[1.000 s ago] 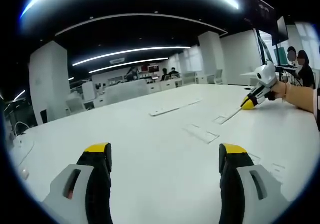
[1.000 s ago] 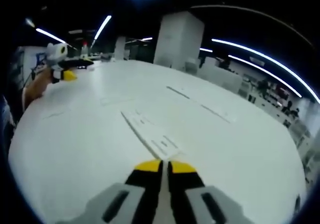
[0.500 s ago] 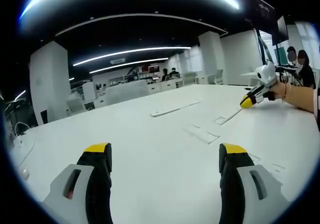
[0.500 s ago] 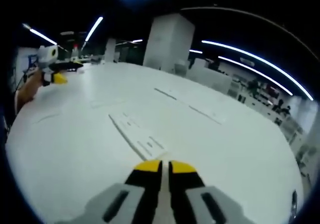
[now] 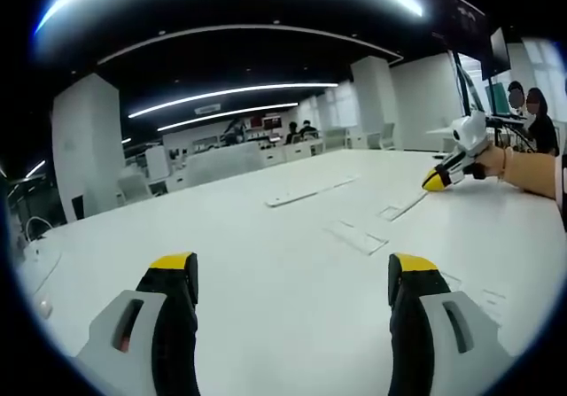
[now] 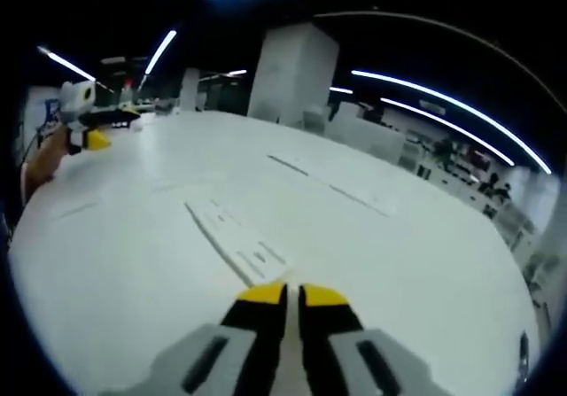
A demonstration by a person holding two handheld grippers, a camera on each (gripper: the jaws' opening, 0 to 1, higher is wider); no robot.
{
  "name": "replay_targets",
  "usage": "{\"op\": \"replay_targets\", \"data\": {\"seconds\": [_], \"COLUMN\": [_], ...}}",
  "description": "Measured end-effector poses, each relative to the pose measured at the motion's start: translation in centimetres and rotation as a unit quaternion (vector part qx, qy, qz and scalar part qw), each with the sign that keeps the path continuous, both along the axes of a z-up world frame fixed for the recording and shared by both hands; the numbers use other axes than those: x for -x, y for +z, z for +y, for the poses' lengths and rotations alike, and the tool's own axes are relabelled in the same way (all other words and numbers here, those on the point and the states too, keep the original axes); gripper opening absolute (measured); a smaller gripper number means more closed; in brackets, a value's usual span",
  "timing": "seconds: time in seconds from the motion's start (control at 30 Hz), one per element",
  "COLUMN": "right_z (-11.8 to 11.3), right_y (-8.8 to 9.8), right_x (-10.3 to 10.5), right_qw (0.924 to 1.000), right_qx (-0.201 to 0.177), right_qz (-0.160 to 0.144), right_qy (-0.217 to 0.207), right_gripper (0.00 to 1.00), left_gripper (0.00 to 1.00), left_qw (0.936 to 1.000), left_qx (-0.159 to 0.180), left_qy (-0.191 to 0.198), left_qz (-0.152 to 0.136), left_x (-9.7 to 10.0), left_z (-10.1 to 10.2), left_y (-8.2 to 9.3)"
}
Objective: Locate the socket holder cover, grip the socket holder cover, clip it into the socket holder slot.
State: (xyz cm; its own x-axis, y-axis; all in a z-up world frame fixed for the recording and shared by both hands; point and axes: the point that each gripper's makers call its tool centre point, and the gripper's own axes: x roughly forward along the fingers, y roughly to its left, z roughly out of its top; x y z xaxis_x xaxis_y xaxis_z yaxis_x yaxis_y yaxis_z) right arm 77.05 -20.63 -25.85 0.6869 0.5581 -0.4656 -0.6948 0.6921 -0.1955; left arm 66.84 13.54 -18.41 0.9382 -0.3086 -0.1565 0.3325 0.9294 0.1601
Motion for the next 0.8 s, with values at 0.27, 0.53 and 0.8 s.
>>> {"op": "replay_targets", "data": {"seconds": [0.27,0.53,0.8], "right_z": [0.19,0.47,0.5], "right_y": [-0.03,0.04,0.07], "right_x": [-0.27,-0.26,-0.16], "right_qw": [1.0,1.0,0.9999], "right_qx": [-0.002,-0.005,-0.006], "right_qz": [0.001,0.0,-0.002], "right_qy": [0.0,0.007,0.009], "right_gripper": [0.09,0.08,0.08], "left_gripper": [0.87,0.87,0.87], "left_qw": [1.0,1.0,1.0], "left_qx": [0.0,0.001,0.001], "left_qy": [-0.001,-0.001,-0.001], "left_qz": [-0.001,-0.001,0.001], "left_x": [0.02,0.22,0.29], "left_z": [0.01,-0.18,-0.3], "left_y": [0.14,-0.07,-0.25]}}
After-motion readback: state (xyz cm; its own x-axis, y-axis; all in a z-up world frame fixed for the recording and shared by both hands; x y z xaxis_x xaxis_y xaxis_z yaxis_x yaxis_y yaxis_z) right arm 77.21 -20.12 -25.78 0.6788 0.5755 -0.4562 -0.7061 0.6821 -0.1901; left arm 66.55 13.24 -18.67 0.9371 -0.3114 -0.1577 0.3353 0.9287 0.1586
